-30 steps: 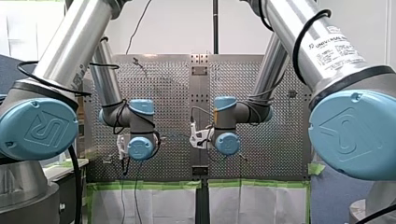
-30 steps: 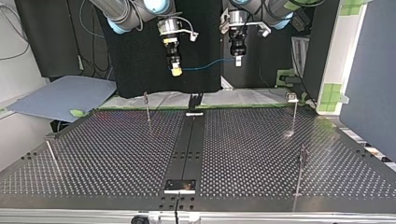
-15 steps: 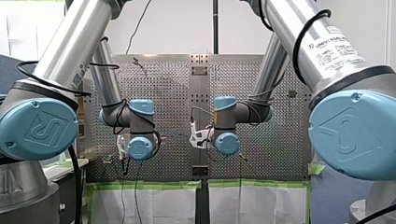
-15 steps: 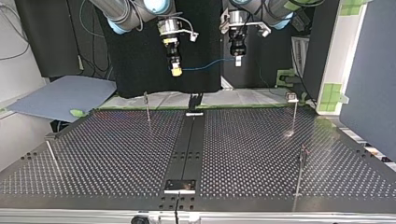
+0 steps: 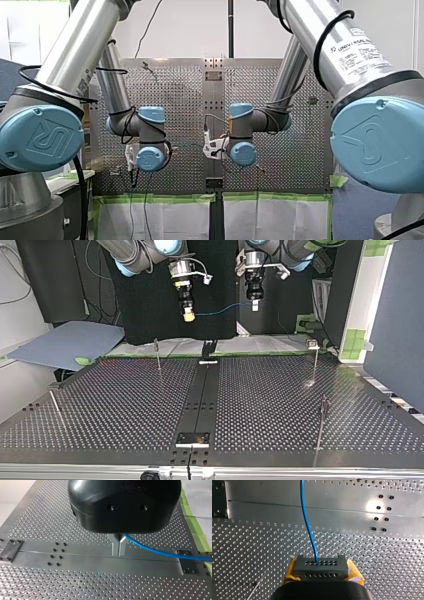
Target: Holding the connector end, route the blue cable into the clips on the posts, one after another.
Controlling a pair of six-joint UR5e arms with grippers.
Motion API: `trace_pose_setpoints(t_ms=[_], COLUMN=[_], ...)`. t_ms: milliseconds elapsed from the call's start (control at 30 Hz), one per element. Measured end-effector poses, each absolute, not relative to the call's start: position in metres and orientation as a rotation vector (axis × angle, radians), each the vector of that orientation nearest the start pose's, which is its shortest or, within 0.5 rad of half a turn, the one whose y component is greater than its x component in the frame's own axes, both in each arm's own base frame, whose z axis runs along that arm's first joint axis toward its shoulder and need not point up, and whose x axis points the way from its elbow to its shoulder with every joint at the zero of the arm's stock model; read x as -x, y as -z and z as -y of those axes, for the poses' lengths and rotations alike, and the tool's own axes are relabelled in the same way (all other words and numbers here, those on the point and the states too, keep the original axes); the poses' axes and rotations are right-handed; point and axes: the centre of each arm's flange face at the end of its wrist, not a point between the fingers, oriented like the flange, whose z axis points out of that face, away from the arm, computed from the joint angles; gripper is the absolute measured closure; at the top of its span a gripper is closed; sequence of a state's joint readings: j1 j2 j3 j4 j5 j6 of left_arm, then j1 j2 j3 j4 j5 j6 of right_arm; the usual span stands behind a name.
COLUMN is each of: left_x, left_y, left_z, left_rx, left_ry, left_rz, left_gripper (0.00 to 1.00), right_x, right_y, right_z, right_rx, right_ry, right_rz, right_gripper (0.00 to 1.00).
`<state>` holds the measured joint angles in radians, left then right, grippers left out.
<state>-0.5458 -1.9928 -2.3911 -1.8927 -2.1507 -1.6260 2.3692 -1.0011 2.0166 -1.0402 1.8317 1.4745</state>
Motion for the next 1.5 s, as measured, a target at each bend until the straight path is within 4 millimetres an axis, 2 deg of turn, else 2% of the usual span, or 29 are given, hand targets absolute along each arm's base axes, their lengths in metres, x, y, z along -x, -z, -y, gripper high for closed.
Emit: trace_pose_setpoints(t_ms=[167,333,933,1500], left_x=[-0.285,-0.281,-0.280,-0.285], left_y=[-0.068,-0.061,-0.062,-0.104], left_z=[0.264,0.261,0.261,0.253], left_rx=[0.053,0.035,0.038,0.144], left_ry=[-0.004,-0.025,-0.026,0.048], left_rz=[-1.608,-1.647,-1.654,-1.639], left_gripper=[1.00,1.00,1.00,1.00], right_x=[-0.467,-0.468,-0.467,-0.475], right_y=[-0.099,-0.100,-0.100,-0.170], right_z=[0.290,0.286,0.285,0.285], right_rx=[-1.605,-1.641,-1.651,-1.619], right_ry=[-1.566,-1.550,-1.544,-1.744], right_rz=[0.781,0.778,0.781,0.829], right_gripper=[1.00,1.00,1.00,1.00])
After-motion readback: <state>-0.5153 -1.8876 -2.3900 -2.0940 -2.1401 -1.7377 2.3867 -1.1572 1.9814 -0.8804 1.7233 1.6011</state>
